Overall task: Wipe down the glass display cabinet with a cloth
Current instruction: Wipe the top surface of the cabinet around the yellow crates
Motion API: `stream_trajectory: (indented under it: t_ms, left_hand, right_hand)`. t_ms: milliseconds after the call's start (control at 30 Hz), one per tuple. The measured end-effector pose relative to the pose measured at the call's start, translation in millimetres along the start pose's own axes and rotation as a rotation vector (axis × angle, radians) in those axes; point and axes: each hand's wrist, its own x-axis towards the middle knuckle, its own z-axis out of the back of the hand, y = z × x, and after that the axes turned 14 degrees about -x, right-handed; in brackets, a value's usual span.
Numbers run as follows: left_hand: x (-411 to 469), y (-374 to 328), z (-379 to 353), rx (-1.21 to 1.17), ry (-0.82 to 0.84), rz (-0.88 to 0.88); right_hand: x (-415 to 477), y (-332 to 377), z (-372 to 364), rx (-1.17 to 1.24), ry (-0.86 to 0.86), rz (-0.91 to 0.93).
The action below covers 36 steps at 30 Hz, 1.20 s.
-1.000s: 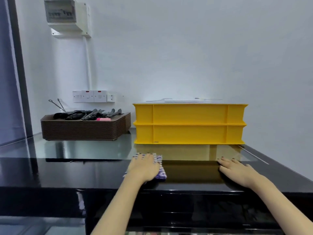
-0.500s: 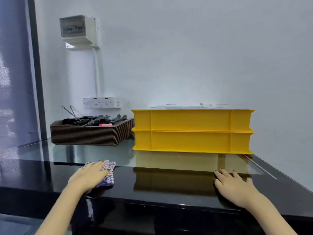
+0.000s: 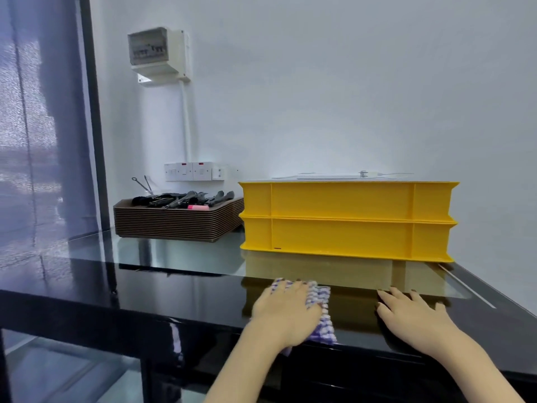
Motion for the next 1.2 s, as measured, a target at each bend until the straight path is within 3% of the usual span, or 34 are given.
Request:
stream_trajectory:
  t_ms: [267, 400, 567, 700, 867, 933, 1033, 1133, 1200]
  left_hand:
    - [7.0, 203.3, 81.6, 0.052, -0.093, 0.388]
    - [54.5, 221.6, 90.9, 0.099, -0.093, 0.482]
    - [110.5, 122.8, 44.3, 0.038, 0.048, 0.163]
    - [97.5, 52.3, 15.6, -0.045, 0.165, -0.110]
    - [45.8, 113.2, 32.8, -0.085, 0.170, -0.320]
    - [46.8, 167.7, 51.7, -0.077, 0.148, -0.235]
    - [68.7, 230.7, 79.4, -0.020, 0.034, 0.093]
    - [100.0, 228.9, 78.1, 0.027, -0.005, 0.259]
    - [119.7, 199.1, 63.6, 0.070, 0.029, 0.258]
  right_hand:
    - [9.1, 18.3, 7.6, -0.065, 0.114, -0.044]
    - [26.3, 53.7, 11.9, -0.087, 0.103, -0.004]
    - [22.6, 54.4, 15.2, -0.079, 0.079, -0.011]
    - [16.9, 55.9, 16.7, -0.128, 0.078, 0.006]
    - [16.5, 56.7, 15.3, -0.181, 0.058, -0.010]
    - [17.6, 57.5, 15.8, -0.180, 0.062, -0.022]
    - [17.6, 59.3, 17.3, -0.186, 0.079, -0.022]
    - [15.2, 60.6, 18.3, -0.195, 0.078, -0.021]
    - [12.5, 60.7, 19.1, -0.210, 0.072, -0.009]
